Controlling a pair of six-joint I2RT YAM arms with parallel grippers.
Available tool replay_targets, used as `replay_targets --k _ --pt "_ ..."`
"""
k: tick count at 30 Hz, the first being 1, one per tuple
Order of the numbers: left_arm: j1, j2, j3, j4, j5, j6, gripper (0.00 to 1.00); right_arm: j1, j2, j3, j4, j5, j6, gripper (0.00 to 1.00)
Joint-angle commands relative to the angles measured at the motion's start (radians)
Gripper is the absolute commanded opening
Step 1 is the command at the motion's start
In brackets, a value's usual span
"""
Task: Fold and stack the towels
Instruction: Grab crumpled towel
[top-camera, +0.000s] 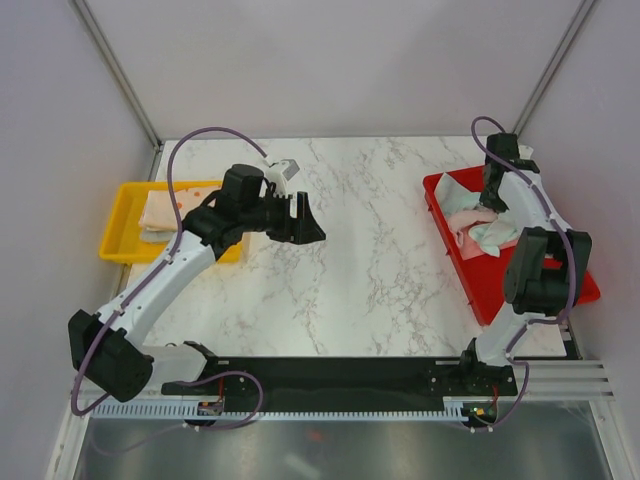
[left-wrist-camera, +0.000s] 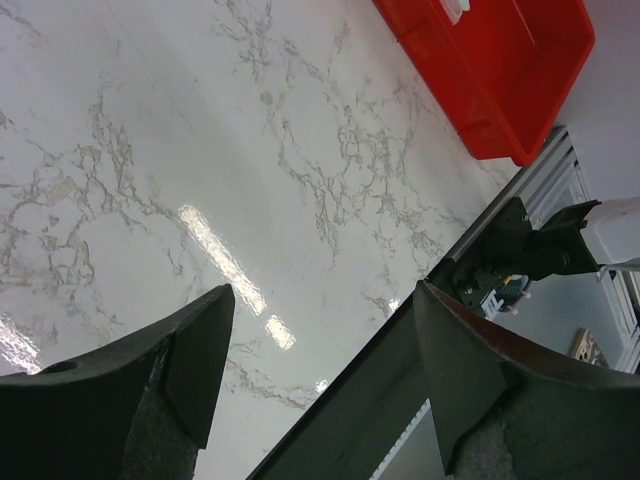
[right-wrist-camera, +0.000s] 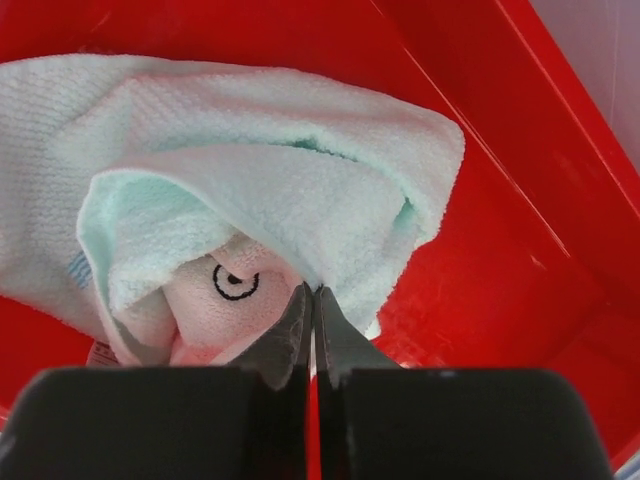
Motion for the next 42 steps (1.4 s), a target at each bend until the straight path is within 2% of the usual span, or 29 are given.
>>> replay_targets --k 1,5,7,11,14,15,17,18,21,22,23,24,28,33,34,37,38,41,42 --pt "0.006 0.011 0.007 0.01 0.029 -0.02 0.79 -0.026 -0.058 -0.02 0.021 0.011 0.006 0.05" --pt "0.006 0.011 0.006 0.01 0.033 -0.02 0.79 -0.033 -0.079 -0.038 0.023 0.024 0.011 0.29" --pt "0.006 0.011 0.006 0.011 0.033 -0.02 0.79 -0.036 -0.082 -0.05 0.026 0.024 0.012 0.34" --pt "0.006 0.015 0.004 0.01 0.039 -0.02 0.79 -0.042 -0.075 -0.073 0.043 0.033 0.008 0.34" --pt "0.006 0.014 0.003 0.011 0.037 -0.02 0.79 -0.05 -0.064 -0.086 0.053 0.089 0.003 0.29" --pt "0.006 0.014 0.001 0.011 0.037 -0.02 0.79 -0.051 -0.066 -0.087 0.052 0.1 0.003 0.24" --pt "0.006 0.014 0.001 0.011 0.034 -0.02 0.79 -0.051 -0.078 -0.083 0.052 0.119 0.003 0.22" --pt "0.006 0.017 0.001 0.011 0.033 -0.02 0.79 -0.051 -0.084 -0.074 0.052 0.131 0.001 0.23" --pt "0.006 0.026 0.007 0.01 0.036 -0.026 0.79 -0.053 -0.115 -0.055 0.055 0.148 -0.003 0.36" --pt "0.006 0.029 0.009 0.011 0.04 -0.027 0.79 -0.053 -0.115 -0.052 0.057 0.148 -0.005 0.33" --pt "0.006 0.031 0.01 0.011 0.048 -0.029 0.79 -0.056 -0.112 -0.049 0.055 0.148 -0.006 0.22" --pt "0.006 0.031 0.01 0.011 0.046 -0.029 0.79 -0.059 -0.107 -0.044 0.053 0.14 -0.011 0.03" --pt "0.006 0.018 0.007 0.013 0.039 -0.024 0.79 -0.057 -0.124 -0.02 0.032 0.116 -0.008 0.0" --pt "0.006 -0.012 0.01 0.01 -0.024 -0.038 0.8 -0.056 -0.226 0.144 -0.104 0.111 0.023 0.0" --pt "0.007 -0.02 0.01 0.013 -0.071 -0.058 0.8 -0.054 -0.248 0.182 -0.135 0.085 0.044 0.0" --pt "0.028 -0.052 0.026 0.01 -0.16 -0.095 0.81 -0.054 -0.361 0.302 -0.167 -0.239 0.064 0.0" --pt "0.041 -0.063 0.029 0.01 -0.177 -0.104 0.86 -0.051 -0.389 0.316 -0.157 -0.428 0.086 0.0" --pt "0.105 -0.092 0.05 0.008 -0.184 -0.123 0.93 -0.027 -0.487 0.254 -0.074 -0.695 0.164 0.0" --pt "0.125 -0.098 0.061 0.005 -0.176 -0.126 0.93 0.025 -0.525 0.218 -0.031 -0.79 0.185 0.0"
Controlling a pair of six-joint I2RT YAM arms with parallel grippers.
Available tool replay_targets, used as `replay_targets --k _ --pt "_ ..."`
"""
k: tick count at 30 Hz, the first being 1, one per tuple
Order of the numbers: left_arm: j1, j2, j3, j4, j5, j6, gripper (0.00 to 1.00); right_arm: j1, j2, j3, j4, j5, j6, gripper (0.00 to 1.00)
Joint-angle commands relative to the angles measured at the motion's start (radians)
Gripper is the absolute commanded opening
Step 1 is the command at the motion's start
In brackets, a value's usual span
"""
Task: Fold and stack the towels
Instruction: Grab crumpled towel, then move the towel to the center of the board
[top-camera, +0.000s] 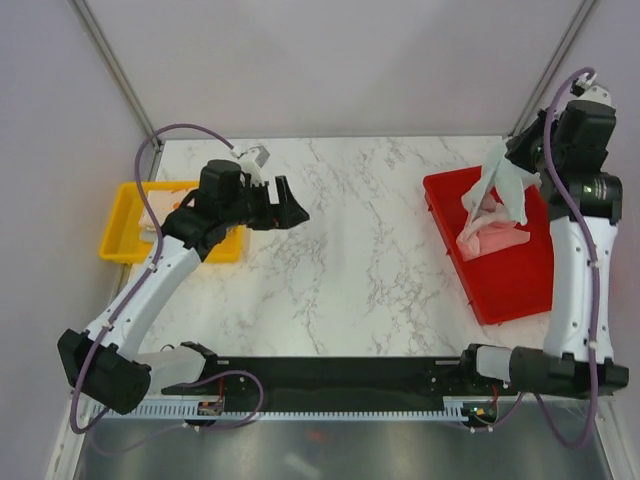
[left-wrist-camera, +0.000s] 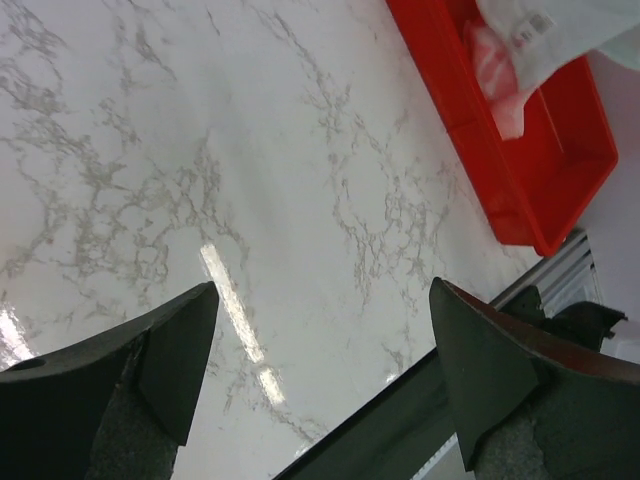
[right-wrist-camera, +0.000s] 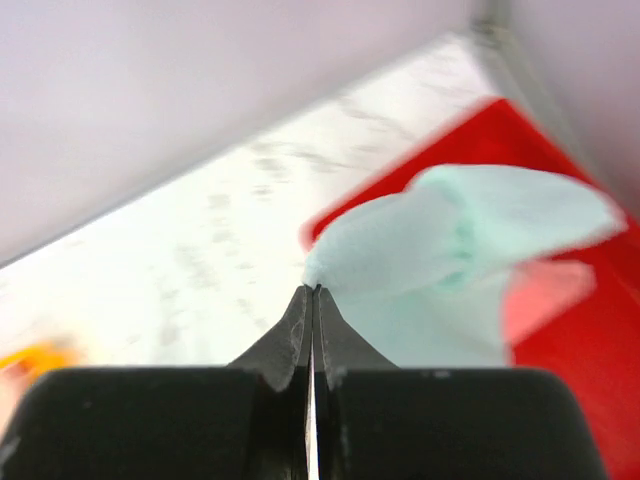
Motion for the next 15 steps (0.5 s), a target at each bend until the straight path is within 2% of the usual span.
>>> replay_targets --k 1,3,4,5,6,7,8,11,12,15 --pt "0.097 -0.049 0.059 0.001 -0.029 -0.068 0.94 0.104 -0.103 -0.077 0.076 -0.424 0.115 0.0" --pt "0.145 -0.051 0.055 -0.005 0.01 -0.073 0.97 0.224 -0.143 -0.211 0.137 -0.487 0.158 0.0" --pt "0.192 -0.049 0.052 -0.011 0.049 -0.076 0.97 0.264 -0.156 -0.261 0.162 -0.488 0.172 0.0" --pt "0.214 -0.049 0.04 -0.025 0.06 -0.074 0.96 0.308 -0.183 -0.379 0.231 -0.492 0.188 0.0" --pt "0.229 -0.05 0.032 -0.028 0.07 -0.071 0.95 0.397 -0.189 -0.435 0.26 -0.481 0.214 0.0" --pt "0.249 -0.058 0.023 -0.042 0.064 -0.058 0.94 0.452 -0.194 -0.481 0.282 -0.457 0.222 0.0" --pt "0.255 -0.064 0.006 -0.045 0.055 -0.053 0.93 0.57 -0.188 -0.569 0.338 -0.437 0.25 0.0" --pt "0.263 -0.096 -0.036 -0.057 0.004 -0.036 0.93 0.735 -0.154 -0.763 0.531 -0.423 0.334 0.0" --pt "0.265 -0.103 -0.043 -0.059 -0.011 -0.034 0.93 0.845 -0.14 -0.801 0.576 -0.397 0.36 0.0" --pt "0.268 -0.113 -0.074 -0.062 -0.028 -0.037 0.92 1.03 -0.033 -0.845 0.632 -0.315 0.359 0.0"
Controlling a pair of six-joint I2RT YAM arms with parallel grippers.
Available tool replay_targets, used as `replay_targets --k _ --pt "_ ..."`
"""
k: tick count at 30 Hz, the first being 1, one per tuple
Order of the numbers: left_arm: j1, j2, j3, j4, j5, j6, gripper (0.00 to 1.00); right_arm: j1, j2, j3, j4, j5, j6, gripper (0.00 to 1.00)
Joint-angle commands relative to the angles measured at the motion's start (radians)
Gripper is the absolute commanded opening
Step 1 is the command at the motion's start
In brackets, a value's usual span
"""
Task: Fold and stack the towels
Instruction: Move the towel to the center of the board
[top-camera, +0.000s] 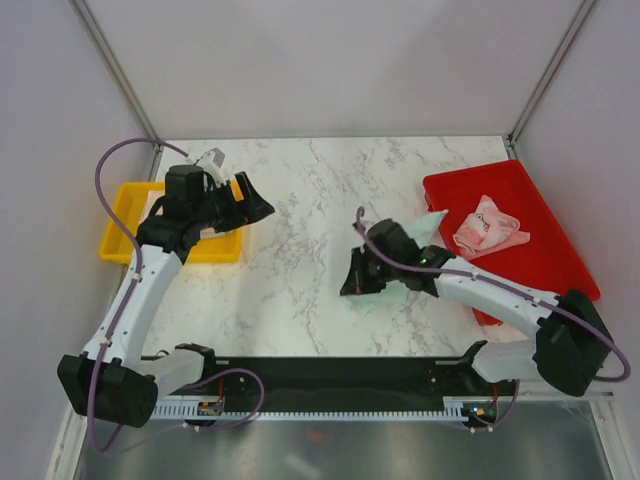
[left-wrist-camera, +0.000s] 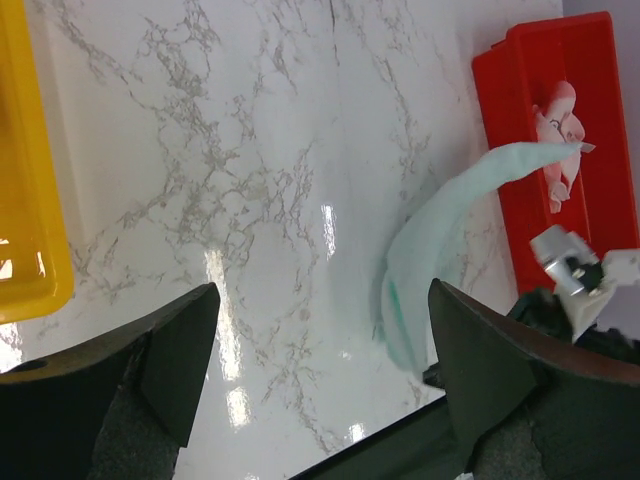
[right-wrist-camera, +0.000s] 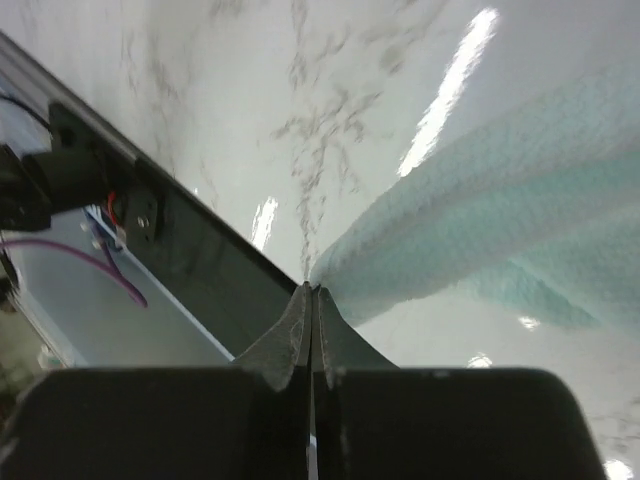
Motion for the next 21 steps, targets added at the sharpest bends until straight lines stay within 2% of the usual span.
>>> replay_targets --k 1,3,7,8,9,10,11,12,13,17,19,21 --pt "0.007 -0.028 -0.027 -0.014 -0.021 -0.005 0.92 0.178 0.062 0.01 0.185 0.05 0.042 0.0" --pt "0.007 -0.01 -0.034 -0.013 -0.002 0.001 0.9 0.248 0.133 0.049 0.154 0.079 0.028 0.01" --pt "0.006 0.033 -0.038 -0.007 0.05 0.018 0.88 0.262 0.122 0.08 0.067 0.169 0.006 0.37" --pt "0.004 0.049 -0.035 -0.004 0.064 0.023 0.88 0.264 0.078 0.089 0.022 0.198 0.006 0.49" --pt "-0.003 0.081 -0.03 -0.005 0.096 0.041 0.88 0.259 0.052 0.095 -0.005 0.27 0.013 0.53" --pt "-0.016 0.101 -0.025 -0.001 0.1 0.052 0.86 0.253 0.027 0.106 -0.034 0.301 0.016 0.54" --pt "-0.104 0.194 0.034 -0.002 0.041 0.067 0.84 0.186 -0.072 0.127 -0.149 0.476 0.04 0.49" --pt "-0.105 0.194 0.035 -0.002 0.041 0.067 0.84 0.186 -0.096 0.127 -0.17 0.478 0.04 0.49" --pt "-0.149 0.219 0.053 -0.001 0.024 0.063 0.83 0.124 -0.114 0.115 -0.177 0.513 0.037 0.47" --pt "-0.227 0.381 0.16 0.022 0.03 0.047 0.77 -0.122 -0.087 0.087 -0.158 0.461 -0.056 0.44" --pt "-0.246 0.487 0.229 0.051 0.06 0.029 0.77 -0.251 0.004 0.107 -0.122 0.391 -0.09 0.43" --pt "-0.26 0.611 0.321 0.053 0.059 0.024 0.75 -0.309 0.077 0.138 -0.118 0.345 -0.089 0.41"
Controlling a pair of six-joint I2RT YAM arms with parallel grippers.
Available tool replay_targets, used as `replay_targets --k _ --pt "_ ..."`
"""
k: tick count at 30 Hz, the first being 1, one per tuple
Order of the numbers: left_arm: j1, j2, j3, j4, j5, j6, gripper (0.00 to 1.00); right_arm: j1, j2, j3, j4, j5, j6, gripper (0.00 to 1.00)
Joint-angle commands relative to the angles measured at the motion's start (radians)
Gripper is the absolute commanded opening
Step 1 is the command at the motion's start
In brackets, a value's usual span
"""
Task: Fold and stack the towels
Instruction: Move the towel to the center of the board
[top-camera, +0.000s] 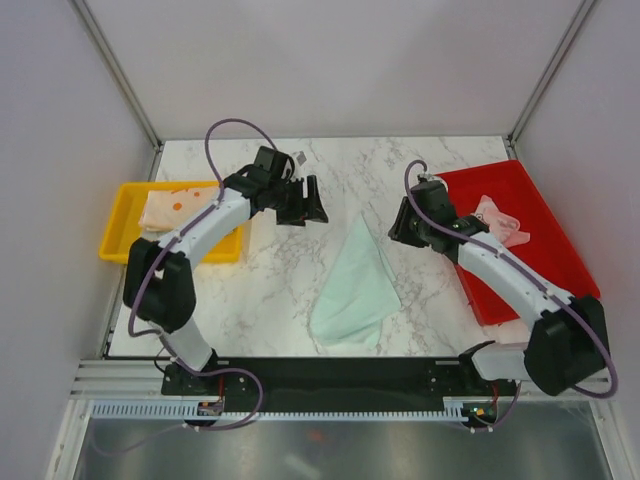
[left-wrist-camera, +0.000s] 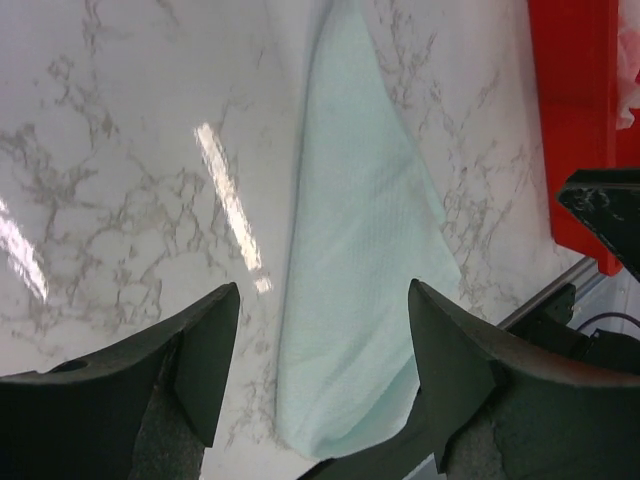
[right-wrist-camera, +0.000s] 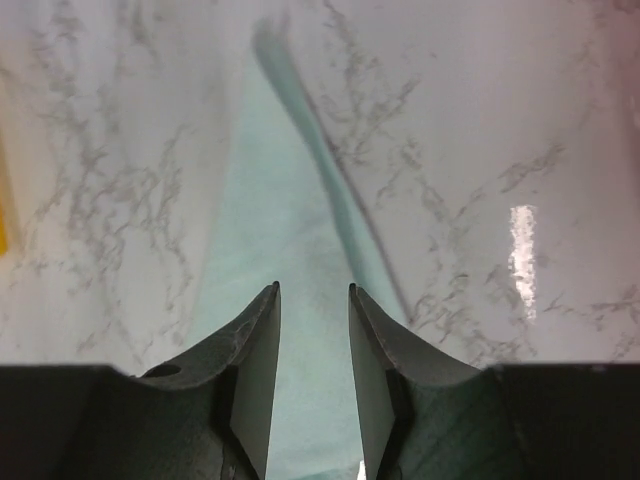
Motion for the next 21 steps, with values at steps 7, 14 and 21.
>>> replay_targets --k 7,14,21 --pt "-0.072 0.388 0.325 0.057 0.069 -0.013 0.72 -0.101 0.116 -0.089 0.023 -0.106 0.0 0.4" --pt "-0.089 0.404 0.32 0.059 0.054 -0.019 0.72 -0.059 -0.04 -0.341 0.091 -0.211 0.035 0.5" --pt "-0.066 0.262 0.233 0.056 0.002 -0.002 0.73 0.036 -0.115 -0.395 0.099 -0.188 0.092 0.51"
